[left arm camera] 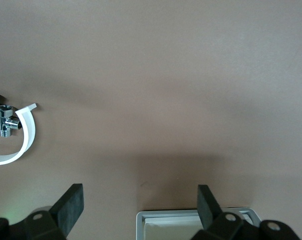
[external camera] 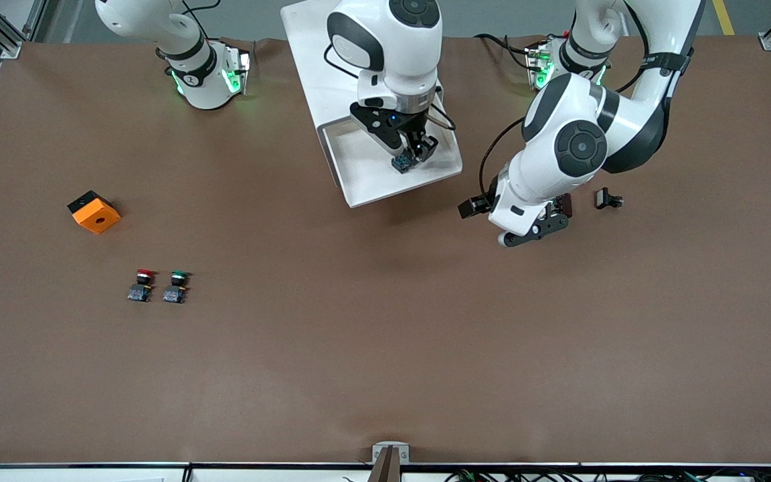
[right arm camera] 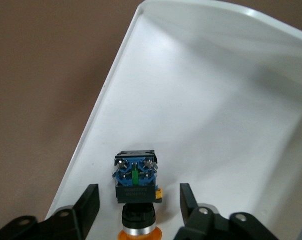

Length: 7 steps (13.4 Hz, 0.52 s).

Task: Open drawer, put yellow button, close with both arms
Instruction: 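Push the drawer closed with the left gripper while the right gripper withdraws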

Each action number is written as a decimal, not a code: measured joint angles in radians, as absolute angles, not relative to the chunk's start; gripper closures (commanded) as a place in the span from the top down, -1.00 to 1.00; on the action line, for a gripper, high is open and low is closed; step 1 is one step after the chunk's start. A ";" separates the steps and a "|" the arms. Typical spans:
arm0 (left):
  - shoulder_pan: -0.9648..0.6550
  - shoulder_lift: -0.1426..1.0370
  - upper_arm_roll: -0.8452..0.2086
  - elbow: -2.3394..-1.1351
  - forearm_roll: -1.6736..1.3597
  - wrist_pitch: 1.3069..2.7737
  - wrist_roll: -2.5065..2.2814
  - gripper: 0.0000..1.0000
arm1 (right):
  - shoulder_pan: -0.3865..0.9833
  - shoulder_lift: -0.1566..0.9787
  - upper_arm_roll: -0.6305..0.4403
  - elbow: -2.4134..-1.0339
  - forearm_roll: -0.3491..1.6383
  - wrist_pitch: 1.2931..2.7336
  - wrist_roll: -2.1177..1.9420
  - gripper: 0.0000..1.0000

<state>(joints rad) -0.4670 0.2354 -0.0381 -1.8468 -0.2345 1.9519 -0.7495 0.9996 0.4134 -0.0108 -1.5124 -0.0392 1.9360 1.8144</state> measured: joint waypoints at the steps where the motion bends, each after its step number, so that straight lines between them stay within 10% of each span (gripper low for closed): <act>1: -0.467 0.237 -0.041 -1.851 -0.234 1.952 -0.750 1.00 | 1.000 0.414 -0.011 -1.510 -0.041 1.935 1.810 1.00; 7: -0.468 0.280 -0.128 -1.863 -0.234 2.035 -0.831 1.00 | 0.922 0.404 -0.033 -1.380 -0.036 1.741 1.558 1.00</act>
